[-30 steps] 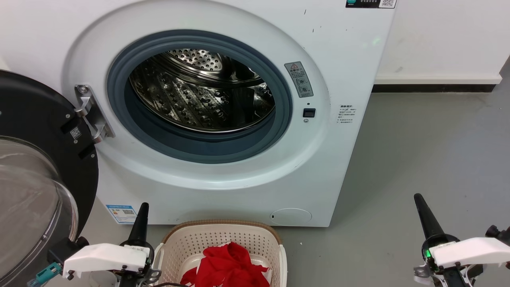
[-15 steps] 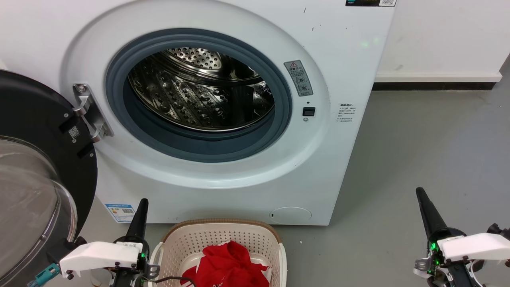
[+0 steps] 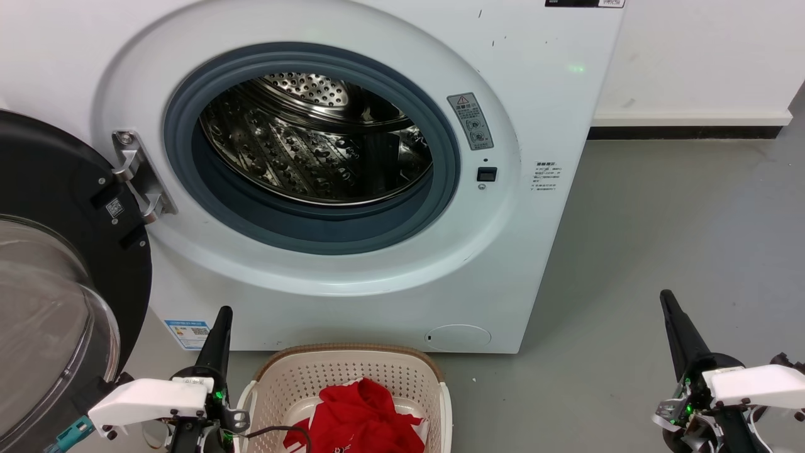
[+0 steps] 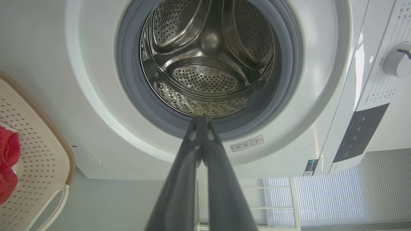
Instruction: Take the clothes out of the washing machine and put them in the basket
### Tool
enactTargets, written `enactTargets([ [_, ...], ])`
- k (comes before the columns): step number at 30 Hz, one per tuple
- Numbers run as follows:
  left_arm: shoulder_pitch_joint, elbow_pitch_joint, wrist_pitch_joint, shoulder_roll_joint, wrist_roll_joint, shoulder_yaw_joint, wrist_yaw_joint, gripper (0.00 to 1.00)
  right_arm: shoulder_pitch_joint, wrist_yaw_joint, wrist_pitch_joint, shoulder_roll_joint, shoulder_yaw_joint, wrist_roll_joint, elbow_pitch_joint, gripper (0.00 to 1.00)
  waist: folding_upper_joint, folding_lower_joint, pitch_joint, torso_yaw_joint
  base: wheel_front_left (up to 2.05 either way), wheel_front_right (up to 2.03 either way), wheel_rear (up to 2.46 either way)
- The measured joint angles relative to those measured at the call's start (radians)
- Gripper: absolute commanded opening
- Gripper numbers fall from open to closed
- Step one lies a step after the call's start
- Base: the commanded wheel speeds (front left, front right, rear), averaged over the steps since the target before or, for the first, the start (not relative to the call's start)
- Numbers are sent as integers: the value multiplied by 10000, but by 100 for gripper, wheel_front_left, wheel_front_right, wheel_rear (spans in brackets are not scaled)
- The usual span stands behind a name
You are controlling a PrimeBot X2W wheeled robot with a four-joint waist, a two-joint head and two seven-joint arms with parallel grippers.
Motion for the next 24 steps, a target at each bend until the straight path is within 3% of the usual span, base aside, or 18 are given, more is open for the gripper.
enactTargets([
  [24, -202, 155, 339, -90, -1486, 270, -238, 0, -246, 0, 157, 0, -115, 1705, 221, 0, 0, 0, 93, -30, 0, 0, 0],
])
